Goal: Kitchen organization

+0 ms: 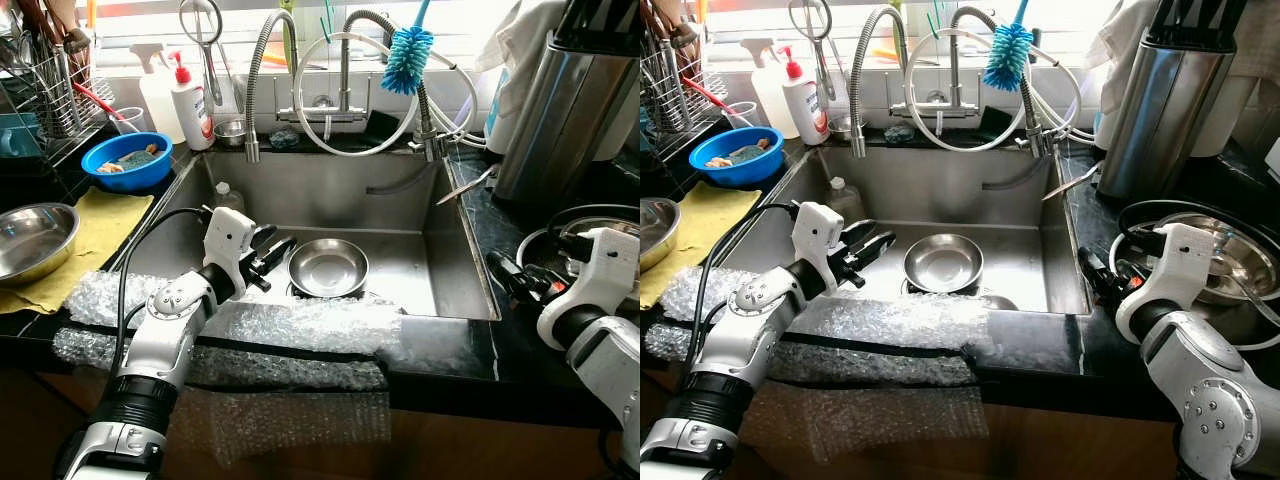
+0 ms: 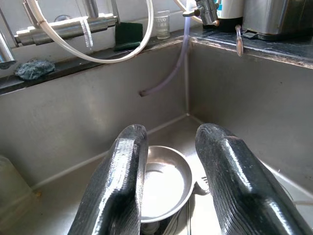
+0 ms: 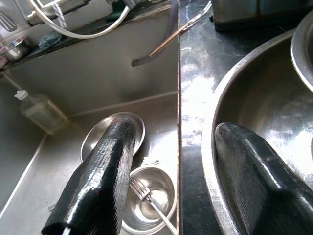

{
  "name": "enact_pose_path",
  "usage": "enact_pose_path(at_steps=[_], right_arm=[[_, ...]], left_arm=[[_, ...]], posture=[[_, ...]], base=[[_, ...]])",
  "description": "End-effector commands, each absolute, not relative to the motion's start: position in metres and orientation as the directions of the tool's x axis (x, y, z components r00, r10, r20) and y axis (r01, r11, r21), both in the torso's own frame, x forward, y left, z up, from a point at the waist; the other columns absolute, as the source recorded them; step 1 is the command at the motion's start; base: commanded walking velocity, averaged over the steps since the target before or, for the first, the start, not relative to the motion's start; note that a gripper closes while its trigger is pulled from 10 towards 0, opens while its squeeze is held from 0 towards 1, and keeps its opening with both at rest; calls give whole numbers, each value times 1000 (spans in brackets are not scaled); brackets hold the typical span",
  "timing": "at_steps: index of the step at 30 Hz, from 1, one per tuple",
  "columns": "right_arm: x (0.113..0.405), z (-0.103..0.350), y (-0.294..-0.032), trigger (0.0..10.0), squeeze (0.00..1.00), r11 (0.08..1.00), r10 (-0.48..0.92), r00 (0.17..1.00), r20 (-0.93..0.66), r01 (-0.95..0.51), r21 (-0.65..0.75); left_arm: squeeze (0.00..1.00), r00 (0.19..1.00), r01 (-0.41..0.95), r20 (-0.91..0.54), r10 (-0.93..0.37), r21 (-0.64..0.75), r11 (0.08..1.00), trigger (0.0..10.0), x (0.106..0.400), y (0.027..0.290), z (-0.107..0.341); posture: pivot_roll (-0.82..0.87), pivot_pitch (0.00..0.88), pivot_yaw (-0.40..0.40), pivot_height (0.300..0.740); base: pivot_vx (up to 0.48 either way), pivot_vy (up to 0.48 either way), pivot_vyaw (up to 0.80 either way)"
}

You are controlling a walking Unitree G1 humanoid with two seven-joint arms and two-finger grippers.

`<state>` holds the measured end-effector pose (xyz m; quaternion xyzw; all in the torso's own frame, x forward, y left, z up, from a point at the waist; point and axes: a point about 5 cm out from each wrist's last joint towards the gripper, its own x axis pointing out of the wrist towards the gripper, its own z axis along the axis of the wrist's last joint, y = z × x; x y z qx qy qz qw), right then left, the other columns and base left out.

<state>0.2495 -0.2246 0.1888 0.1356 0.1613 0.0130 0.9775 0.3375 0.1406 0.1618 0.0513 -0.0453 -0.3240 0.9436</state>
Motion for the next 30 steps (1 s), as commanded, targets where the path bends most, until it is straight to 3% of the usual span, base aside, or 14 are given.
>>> enact_pose_path(at_steps=[1, 9, 12, 17, 20, 22, 25, 30], right_arm=[[251, 190, -221, 10000, 0, 963, 95, 949, -300, -12, 268], [253, 193, -220, 10000, 0, 968, 88, 955, -283, -15, 251], [257, 201, -223, 10000, 0, 973, 33, 975, -222, 19, 231], [259, 211, -217, 10000, 0, 978, 73, 986, -151, -41, 202], [260, 219, -211, 10000, 0, 993, 58, 995, -80, -49, 112], [260, 222, -207, 10000, 0, 993, -10, 1000, -11, 9, -120], [256, 223, -202, 10000, 0, 974, -70, 995, 65, 82, -213], [245, 215, -193, 10000, 0, 958, -102, 981, 165, 141, -248]], left_arm=[[0, 781, 609, 44, -623, 166, 776, 10000, 337, 142, 165], [0, 783, 608, 45, -621, 160, 778, 10000, 338, 142, 165], [0, 783, 607, 47, -620, 159, 779, 10000, 338, 142, 164], [0, 780, 612, 48, -624, 153, 776, 10000, 337, 139, 163], [0, 781, 610, 50, -623, 150, 778, 10000, 337, 139, 163], [0, 781, 611, 50, -623, 147, 778, 10000, 337, 137, 162], [0, 780, 612, 51, -624, 143, 778, 10000, 337, 136, 161], [0, 778, 616, 52, -627, 138, 776, 10000, 337, 133, 160]], posture=[[-201, 0, 53, 740], [-201, 0, 53, 740], [-202, 0, 53, 740], [-204, 0, 52, 740], [-208, 0, 53, 740], [-212, 0, 53, 740], [-215, 0, 55, 740], [-221, 0, 62, 740]], base=[[0, 0, 0], [0, 0, 0], [0, 0, 0], [0, 0, 0], [0, 0, 0], [0, 0, 0], [0, 0, 0], [0, 0, 0]])
